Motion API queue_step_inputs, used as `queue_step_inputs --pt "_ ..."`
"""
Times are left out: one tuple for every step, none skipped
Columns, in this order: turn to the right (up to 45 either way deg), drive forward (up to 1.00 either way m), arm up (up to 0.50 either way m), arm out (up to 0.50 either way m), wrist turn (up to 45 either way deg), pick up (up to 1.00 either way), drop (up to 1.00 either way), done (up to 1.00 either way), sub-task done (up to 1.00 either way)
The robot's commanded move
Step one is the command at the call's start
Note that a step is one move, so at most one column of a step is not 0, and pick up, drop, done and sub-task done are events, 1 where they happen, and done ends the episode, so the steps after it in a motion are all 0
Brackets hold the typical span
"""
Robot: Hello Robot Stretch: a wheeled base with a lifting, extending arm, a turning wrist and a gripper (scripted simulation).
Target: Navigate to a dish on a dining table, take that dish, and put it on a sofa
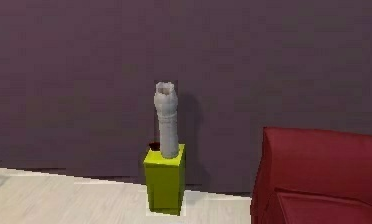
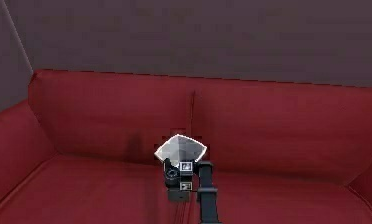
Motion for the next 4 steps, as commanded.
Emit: queue_step_inputs --pt "0.0 0.0 -0.32 0.0 0.0 0.0 0.0 0.0 0.0" --pt "0.0 0.0 0.0 0.0 0.0 0.0 1.0 0.0 0.0" --pt "0.0 0.0 0.1 0.0 0.0 0.0 0.0 0.0 0.0" --pt "0.0 0.0 0.0 -0.08 0.0 0.0 0.0 0.0 0.0"
